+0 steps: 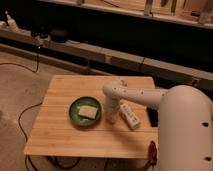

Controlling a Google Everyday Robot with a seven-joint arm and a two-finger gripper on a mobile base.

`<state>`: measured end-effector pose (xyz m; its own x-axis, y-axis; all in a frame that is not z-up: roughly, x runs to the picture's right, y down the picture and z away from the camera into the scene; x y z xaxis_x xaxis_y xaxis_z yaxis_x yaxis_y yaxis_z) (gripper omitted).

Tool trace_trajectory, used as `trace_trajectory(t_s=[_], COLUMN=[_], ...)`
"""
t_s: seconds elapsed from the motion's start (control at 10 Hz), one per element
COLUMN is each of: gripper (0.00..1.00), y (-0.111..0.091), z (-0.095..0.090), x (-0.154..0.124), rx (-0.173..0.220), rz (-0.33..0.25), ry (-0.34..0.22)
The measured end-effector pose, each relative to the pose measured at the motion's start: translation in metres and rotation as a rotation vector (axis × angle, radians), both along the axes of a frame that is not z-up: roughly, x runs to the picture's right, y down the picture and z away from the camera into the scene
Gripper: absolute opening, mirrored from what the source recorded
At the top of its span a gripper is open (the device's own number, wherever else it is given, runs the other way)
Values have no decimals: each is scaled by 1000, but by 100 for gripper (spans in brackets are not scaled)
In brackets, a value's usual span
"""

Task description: Push the ceramic bowl across the table

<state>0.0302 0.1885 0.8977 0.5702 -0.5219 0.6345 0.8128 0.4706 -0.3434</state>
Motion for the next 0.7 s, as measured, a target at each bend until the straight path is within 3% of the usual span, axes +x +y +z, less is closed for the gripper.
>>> trace_trajectory(t_s=[0.3, 0.7], gripper=[26, 26], y=[-6, -32], z=[3, -15], x=[-14, -17], rx=[24, 53], rz=[-39, -61], ry=[-33, -15])
